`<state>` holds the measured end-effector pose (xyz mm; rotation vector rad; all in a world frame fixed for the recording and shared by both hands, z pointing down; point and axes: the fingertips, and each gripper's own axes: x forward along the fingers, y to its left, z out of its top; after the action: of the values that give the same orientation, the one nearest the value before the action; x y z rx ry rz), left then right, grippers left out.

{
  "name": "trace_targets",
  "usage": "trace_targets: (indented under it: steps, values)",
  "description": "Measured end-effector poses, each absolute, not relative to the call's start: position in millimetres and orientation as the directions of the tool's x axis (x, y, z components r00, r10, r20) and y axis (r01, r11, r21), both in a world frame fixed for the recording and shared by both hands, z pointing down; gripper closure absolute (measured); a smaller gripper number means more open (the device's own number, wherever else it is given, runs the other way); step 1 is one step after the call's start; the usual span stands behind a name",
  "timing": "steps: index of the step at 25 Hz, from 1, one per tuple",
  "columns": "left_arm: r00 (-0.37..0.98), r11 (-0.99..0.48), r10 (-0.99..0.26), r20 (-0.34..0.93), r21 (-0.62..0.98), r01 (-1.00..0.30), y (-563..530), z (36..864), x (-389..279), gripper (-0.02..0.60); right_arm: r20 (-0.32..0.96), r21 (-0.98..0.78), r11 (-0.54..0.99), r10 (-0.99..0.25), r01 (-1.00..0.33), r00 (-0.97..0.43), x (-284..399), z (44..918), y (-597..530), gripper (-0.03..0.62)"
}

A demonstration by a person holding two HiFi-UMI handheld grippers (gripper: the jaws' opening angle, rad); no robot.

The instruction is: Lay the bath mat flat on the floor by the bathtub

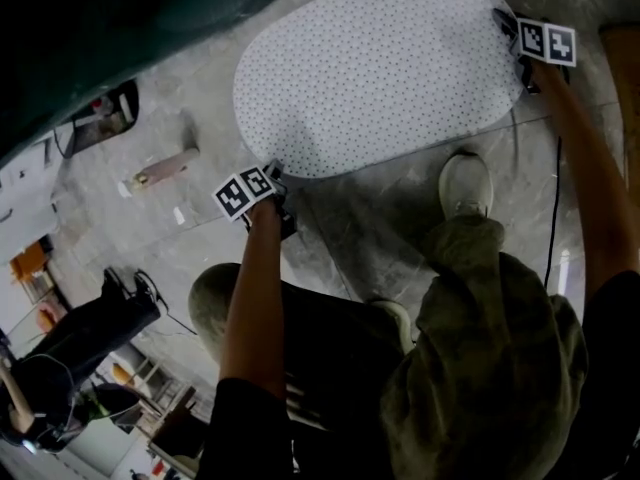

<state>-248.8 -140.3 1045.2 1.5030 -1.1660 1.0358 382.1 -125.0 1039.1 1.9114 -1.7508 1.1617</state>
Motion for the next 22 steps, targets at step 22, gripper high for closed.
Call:
trace_targets:
  steps: [22]
  values:
    - [0.309,-0.458,-0.097,0.946,0.234,-0.858,-128.2,1060.1,-168.0,0.482,0.750,-0.189,-0.130,-0.659,-0.973,-0.058,367.7,1044.2,-90.2,0.566]
